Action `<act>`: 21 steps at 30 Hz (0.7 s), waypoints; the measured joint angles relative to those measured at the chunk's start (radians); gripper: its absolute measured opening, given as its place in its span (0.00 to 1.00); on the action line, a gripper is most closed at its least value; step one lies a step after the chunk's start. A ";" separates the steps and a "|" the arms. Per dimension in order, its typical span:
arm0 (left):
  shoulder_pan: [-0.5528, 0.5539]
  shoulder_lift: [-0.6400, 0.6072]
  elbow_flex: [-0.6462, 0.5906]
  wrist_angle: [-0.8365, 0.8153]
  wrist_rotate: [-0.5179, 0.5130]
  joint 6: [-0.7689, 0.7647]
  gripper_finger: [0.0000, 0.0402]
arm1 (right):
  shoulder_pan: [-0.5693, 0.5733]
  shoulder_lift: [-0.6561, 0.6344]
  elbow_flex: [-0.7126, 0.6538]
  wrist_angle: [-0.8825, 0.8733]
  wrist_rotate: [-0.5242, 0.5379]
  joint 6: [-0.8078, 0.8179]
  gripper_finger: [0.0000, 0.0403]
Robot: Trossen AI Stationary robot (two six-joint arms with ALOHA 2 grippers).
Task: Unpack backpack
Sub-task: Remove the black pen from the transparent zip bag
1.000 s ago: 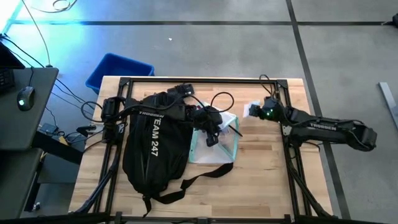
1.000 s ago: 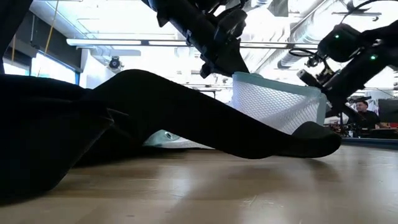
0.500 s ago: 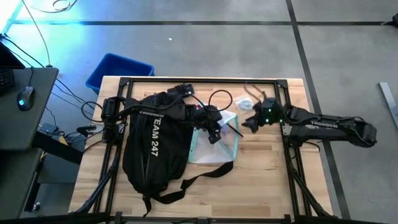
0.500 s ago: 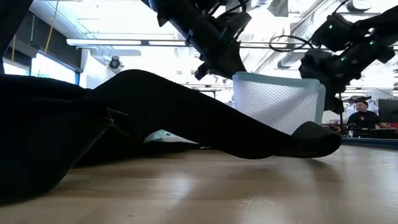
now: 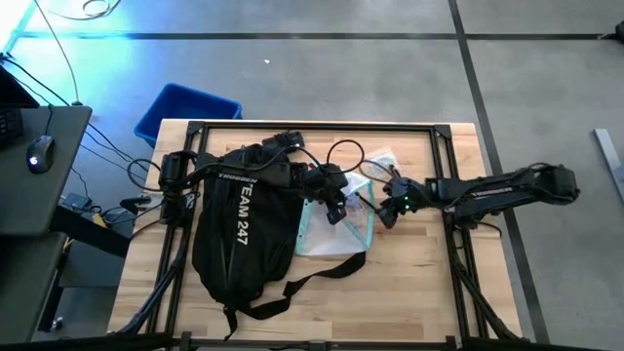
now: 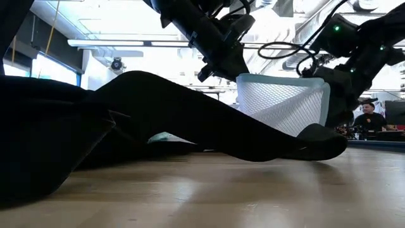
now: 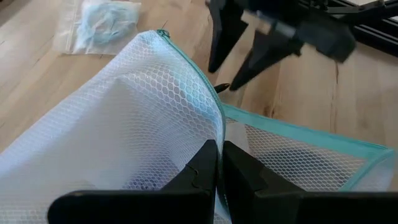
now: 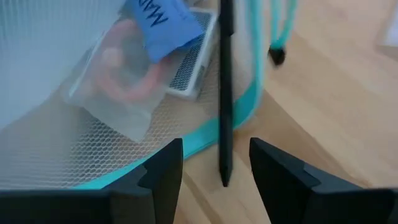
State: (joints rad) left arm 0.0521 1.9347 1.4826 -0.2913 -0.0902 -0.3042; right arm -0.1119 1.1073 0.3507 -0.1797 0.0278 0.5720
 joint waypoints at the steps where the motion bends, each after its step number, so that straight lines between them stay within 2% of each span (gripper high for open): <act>1: 0.000 0.000 0.000 0.000 0.000 0.000 0.00 | 0.007 0.024 0.006 -0.004 0.016 -0.004 0.42; 7: 0.000 0.000 0.000 0.000 0.002 0.000 0.00 | 0.031 0.132 0.030 0.015 0.034 -0.054 0.41; 12: 0.000 0.000 0.000 0.000 0.002 0.000 0.00 | 0.064 0.203 0.033 0.066 0.068 -0.050 0.36; 17: 0.000 0.000 0.000 0.000 0.002 0.001 0.00 | 0.111 0.221 0.033 0.084 0.147 0.071 0.27; 21: 0.000 0.000 0.000 0.000 0.002 0.001 0.00 | 0.138 0.222 0.033 0.085 0.165 0.128 0.15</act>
State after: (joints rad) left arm 0.0521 1.9347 1.4826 -0.2916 -0.0887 -0.3035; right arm 0.0261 1.3294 0.3840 -0.0949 0.1928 0.6997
